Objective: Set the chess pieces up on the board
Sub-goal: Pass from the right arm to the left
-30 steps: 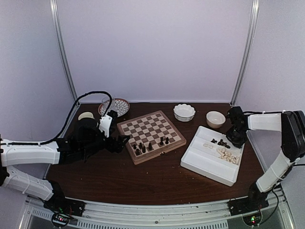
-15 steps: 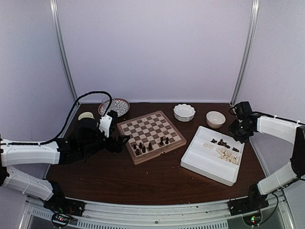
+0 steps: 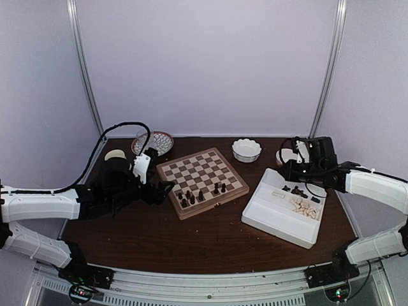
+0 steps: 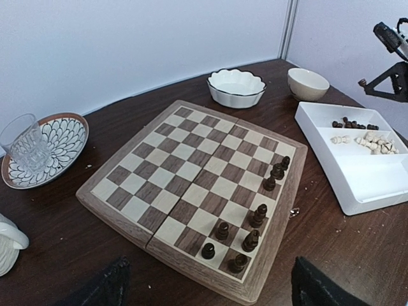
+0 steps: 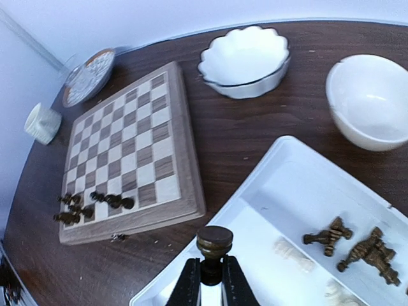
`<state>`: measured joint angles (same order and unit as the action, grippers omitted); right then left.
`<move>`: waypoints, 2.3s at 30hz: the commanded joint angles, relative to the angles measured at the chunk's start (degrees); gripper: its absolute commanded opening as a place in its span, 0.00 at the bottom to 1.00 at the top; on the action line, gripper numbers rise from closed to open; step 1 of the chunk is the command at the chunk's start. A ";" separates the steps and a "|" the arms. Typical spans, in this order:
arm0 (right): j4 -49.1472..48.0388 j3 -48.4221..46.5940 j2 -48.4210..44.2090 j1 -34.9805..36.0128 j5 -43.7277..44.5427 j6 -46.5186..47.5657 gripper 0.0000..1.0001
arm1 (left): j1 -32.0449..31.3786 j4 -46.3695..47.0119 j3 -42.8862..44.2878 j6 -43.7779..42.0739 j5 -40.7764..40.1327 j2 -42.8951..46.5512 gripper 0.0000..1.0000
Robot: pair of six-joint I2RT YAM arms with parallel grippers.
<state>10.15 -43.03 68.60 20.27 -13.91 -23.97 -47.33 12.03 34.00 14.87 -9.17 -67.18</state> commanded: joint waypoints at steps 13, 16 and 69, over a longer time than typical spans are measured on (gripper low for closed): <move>-32.16 14.07 -1.27 22.04 -7.63 19.95 0.09 | 0.14 14.01 1.83 4.04 32.71 -7.08 0.78; -33.28 14.68 -1.75 23.59 -8.19 21.01 0.08 | -0.23 15.49 3.23 5.97 36.06 -10.52 0.76; -25.60 4.91 10.76 41.84 4.46 33.55 0.18 | -6.90 14.02 15.43 13.83 45.39 -29.73 0.12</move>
<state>-14.85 -37.30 79.85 61.41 -10.66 9.19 -54.06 24.99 48.45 29.76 35.14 -96.88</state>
